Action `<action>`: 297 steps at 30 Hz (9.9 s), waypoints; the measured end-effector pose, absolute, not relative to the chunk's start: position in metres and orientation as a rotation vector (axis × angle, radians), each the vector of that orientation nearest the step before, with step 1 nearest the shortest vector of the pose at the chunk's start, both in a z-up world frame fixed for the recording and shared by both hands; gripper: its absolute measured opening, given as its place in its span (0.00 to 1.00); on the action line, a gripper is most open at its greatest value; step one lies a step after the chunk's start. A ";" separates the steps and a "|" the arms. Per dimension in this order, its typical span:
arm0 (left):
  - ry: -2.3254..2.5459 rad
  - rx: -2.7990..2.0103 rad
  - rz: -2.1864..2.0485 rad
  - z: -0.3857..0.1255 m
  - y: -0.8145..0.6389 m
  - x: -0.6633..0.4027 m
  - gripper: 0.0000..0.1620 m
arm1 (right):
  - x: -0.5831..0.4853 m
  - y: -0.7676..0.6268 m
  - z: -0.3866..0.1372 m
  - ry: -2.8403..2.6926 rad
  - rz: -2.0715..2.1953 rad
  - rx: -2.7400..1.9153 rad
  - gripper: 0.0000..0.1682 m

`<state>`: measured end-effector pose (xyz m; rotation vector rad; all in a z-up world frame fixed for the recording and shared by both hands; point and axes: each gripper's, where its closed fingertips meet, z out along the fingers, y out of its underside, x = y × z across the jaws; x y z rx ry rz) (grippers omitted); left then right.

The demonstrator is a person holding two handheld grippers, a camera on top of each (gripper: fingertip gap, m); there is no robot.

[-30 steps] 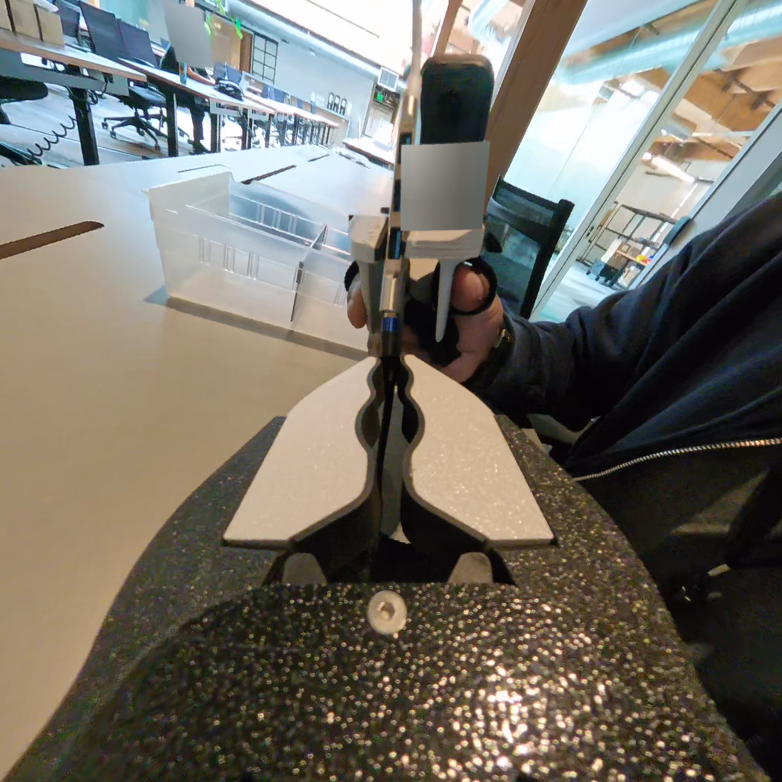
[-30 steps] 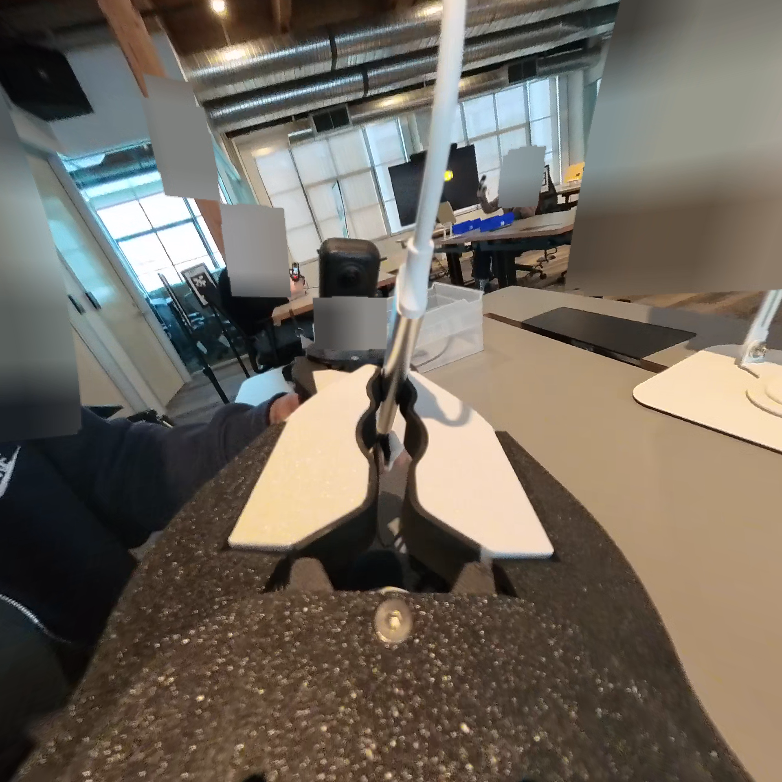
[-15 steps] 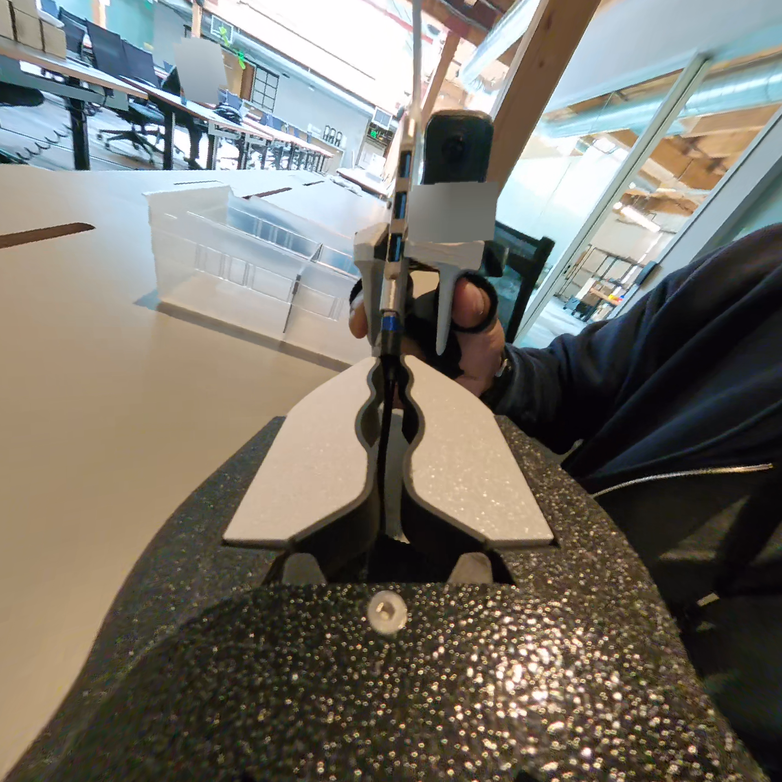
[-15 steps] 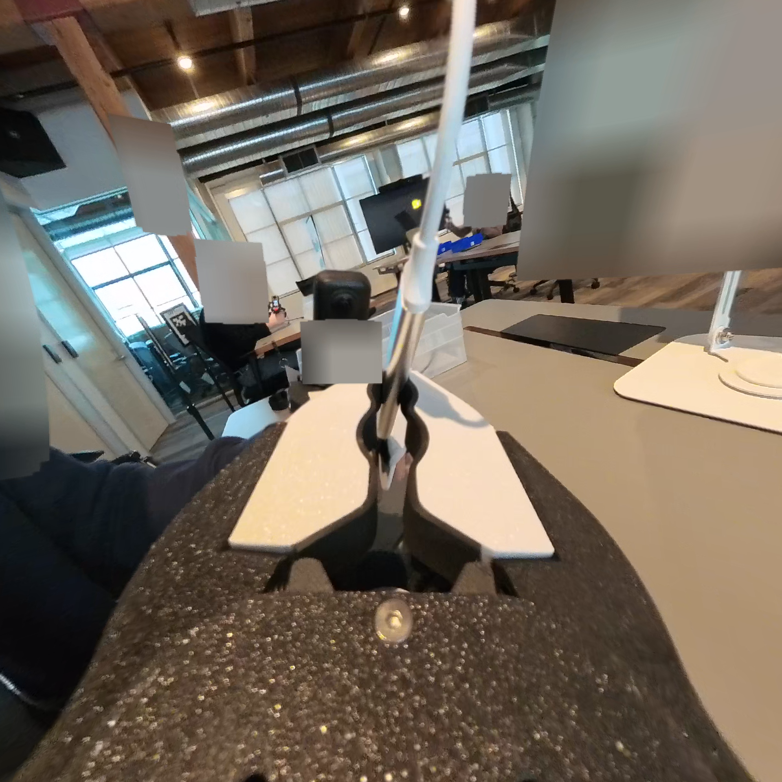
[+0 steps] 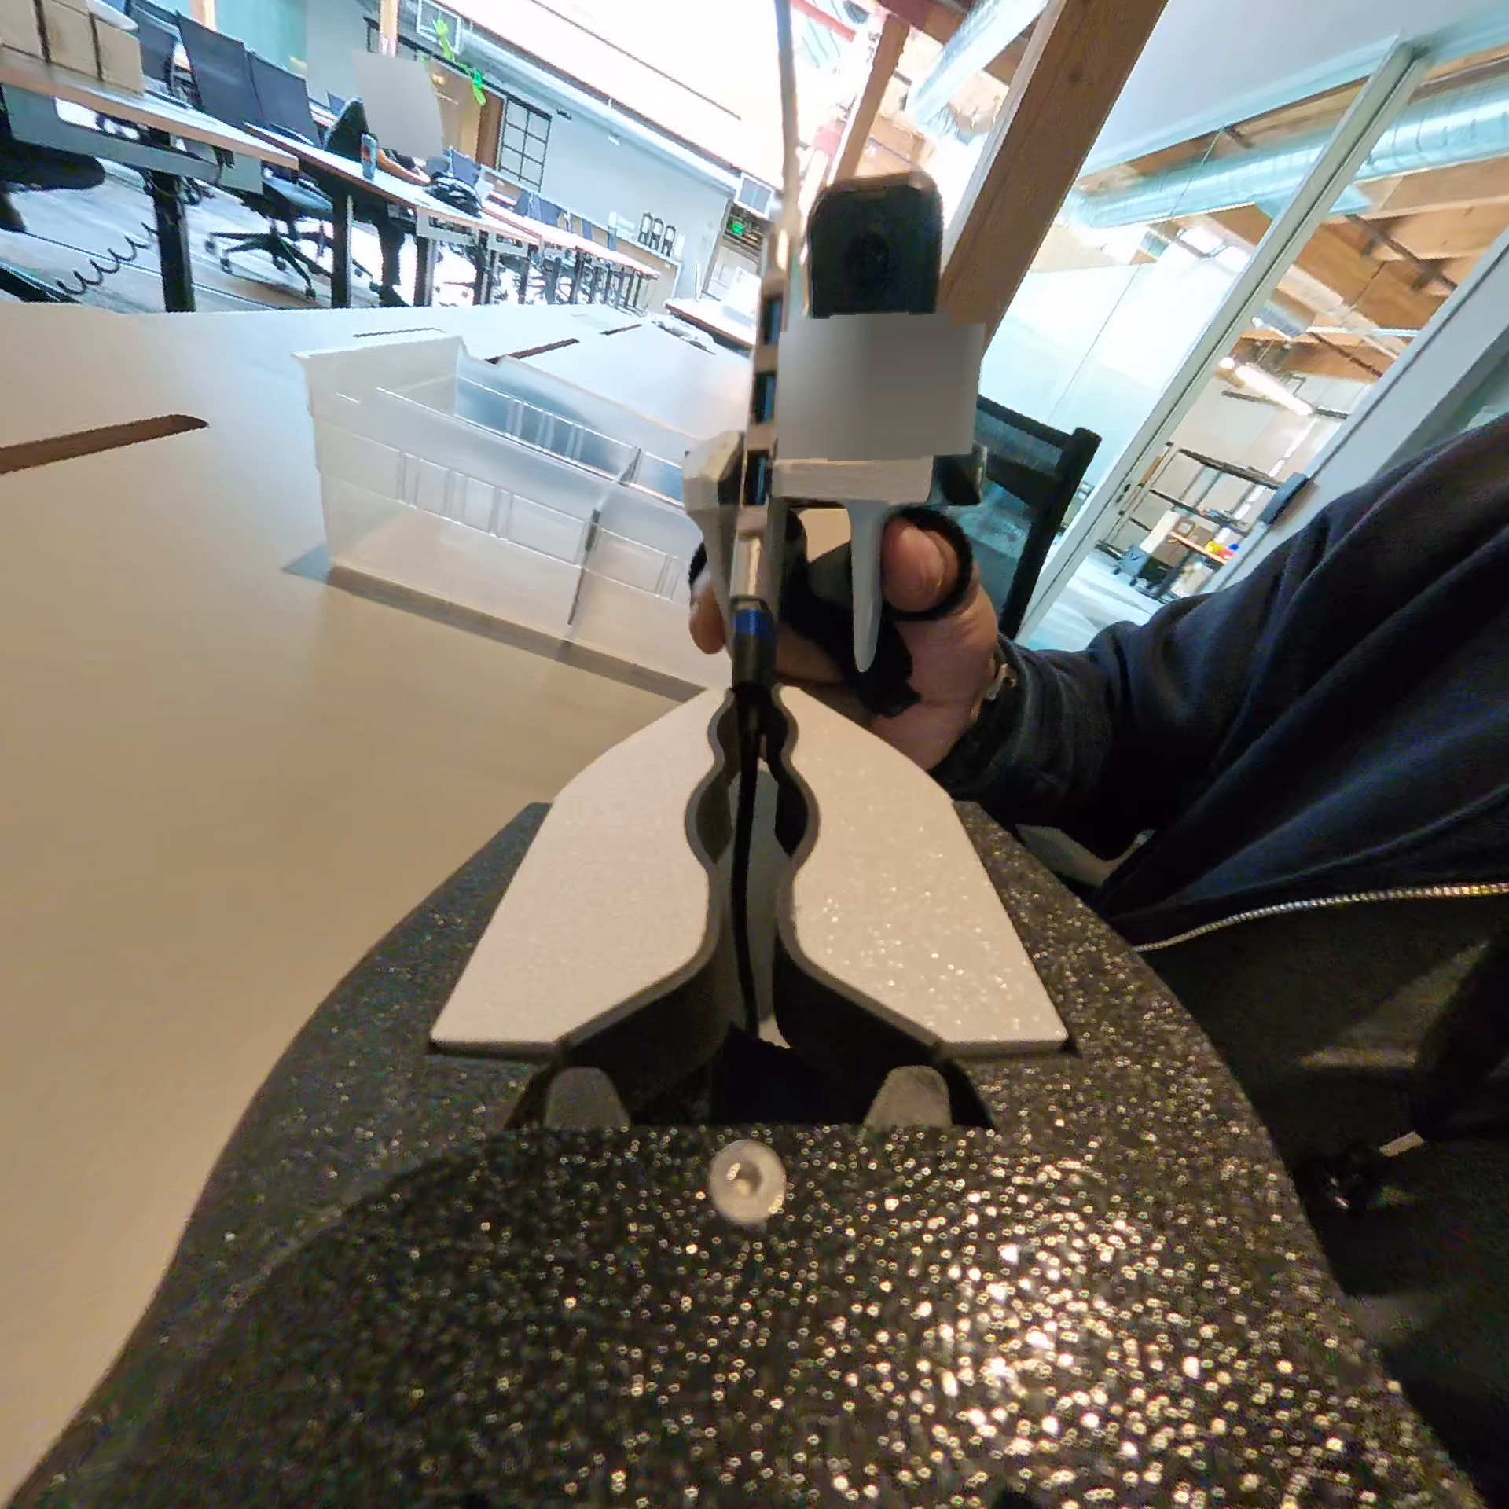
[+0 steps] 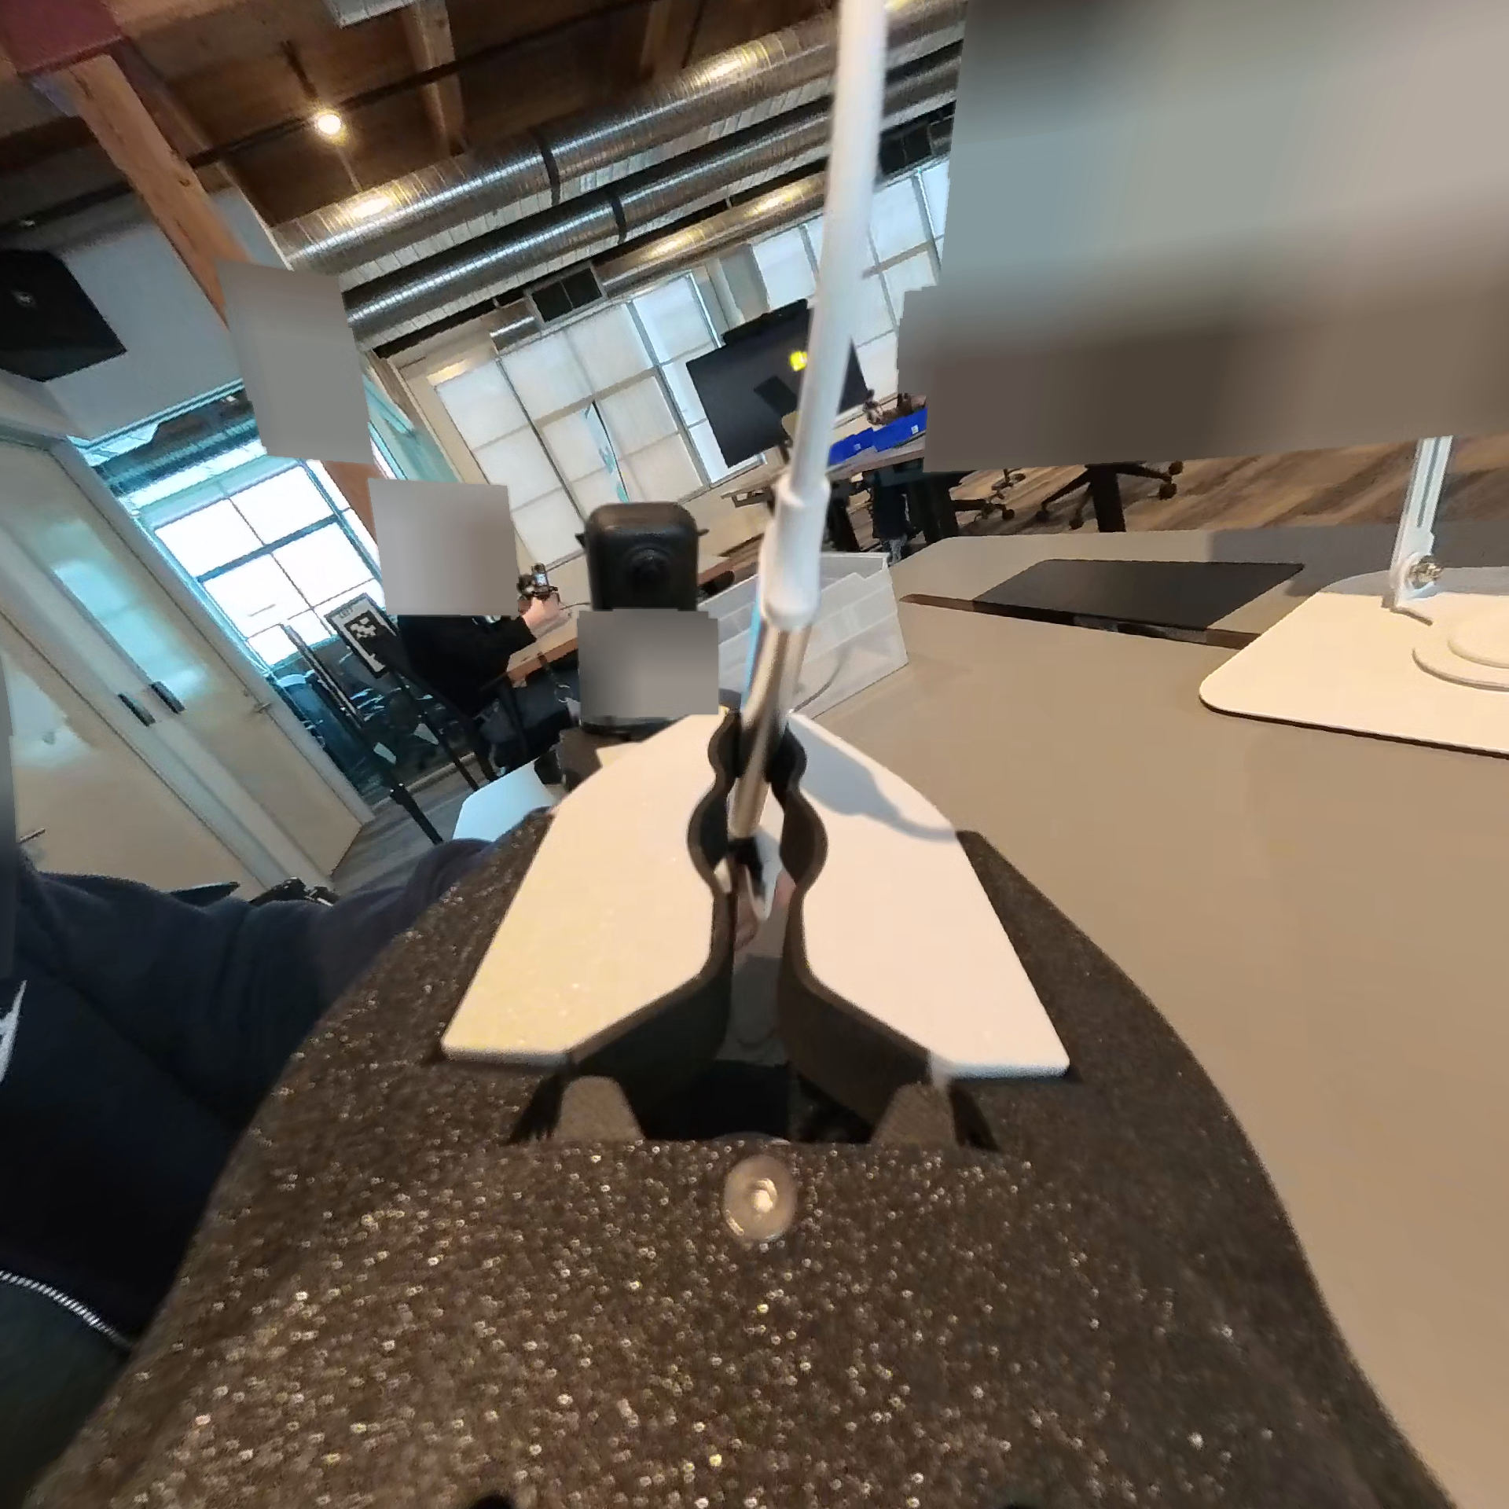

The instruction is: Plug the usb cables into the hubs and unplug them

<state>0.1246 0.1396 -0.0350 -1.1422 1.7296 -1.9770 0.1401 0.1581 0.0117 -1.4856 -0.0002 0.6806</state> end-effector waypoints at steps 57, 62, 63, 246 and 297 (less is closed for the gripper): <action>1.593 -1.084 -2.121 -0.032 0.135 0.128 0.05 | 0.135 0.151 0.003 -0.116 0.750 -1.378 0.04; 1.556 -1.067 -2.054 -0.032 0.135 0.131 0.04 | 0.139 0.152 0.003 -0.093 0.774 -1.332 0.05; 1.540 -1.078 -2.030 -0.033 0.136 0.133 0.04 | 0.141 0.153 0.002 -0.085 0.767 -1.329 0.06; 1.532 -0.844 -0.572 -0.070 0.072 0.055 0.05 | 0.085 0.066 -0.027 0.127 0.836 -1.312 0.10; 1.584 -0.942 -0.748 -0.082 0.058 0.064 0.05 | 0.093 0.050 -0.029 0.113 0.439 -1.352 0.12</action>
